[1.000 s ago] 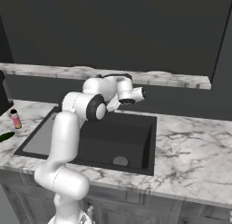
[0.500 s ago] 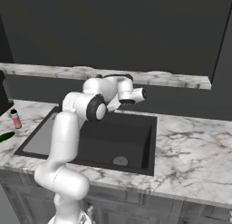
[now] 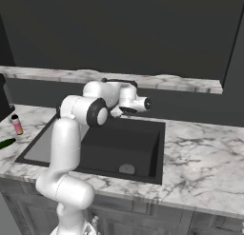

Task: Turn on the sink faucet. Then move the cucumber from the counter to the sink. Turn off the sink. Move the vegetable from the sink to the pot next to the stove. Finally move the pot to the rear left burner.

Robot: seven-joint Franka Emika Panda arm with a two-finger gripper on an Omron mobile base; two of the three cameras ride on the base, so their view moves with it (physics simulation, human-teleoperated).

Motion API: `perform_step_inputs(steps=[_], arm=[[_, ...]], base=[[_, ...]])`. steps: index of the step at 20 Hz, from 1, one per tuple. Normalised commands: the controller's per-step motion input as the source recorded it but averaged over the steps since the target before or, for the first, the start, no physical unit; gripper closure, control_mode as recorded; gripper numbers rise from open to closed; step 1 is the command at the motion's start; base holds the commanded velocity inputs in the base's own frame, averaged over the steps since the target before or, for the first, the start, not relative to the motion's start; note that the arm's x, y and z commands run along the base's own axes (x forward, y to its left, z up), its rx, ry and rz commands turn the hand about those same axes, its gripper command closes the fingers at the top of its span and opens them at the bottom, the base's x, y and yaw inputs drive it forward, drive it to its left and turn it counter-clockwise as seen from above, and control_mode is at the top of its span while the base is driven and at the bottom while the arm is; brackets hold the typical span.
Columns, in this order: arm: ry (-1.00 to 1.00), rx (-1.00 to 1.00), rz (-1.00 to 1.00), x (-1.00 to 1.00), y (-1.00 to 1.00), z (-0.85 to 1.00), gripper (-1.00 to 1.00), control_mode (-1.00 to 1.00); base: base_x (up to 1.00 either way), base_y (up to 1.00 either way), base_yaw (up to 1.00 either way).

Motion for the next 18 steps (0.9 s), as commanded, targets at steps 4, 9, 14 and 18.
perform_step_inputs(steps=[4, 9, 14, 18], arm=[[-0.02, 0.00, -0.18, 0.00, -0.31, -0.30, 1.00, -1.00], [-0.01, 0.00, -0.11, 0.00, -0.45, -0.30, 1.00, -1.00], [0.00, 0.01, -0.03, 0.00, -0.59, -0.31, 1.00, -1.00], [0.00, 0.02, 0.00, 0.00, -0.67, -0.37, 1.00, -1.00]], base=[[0.00, 0.00, 0.00], [0.00, 0.00, 0.00], [0.00, 0.00, 0.00], [0.00, 0.00, 0.00]])
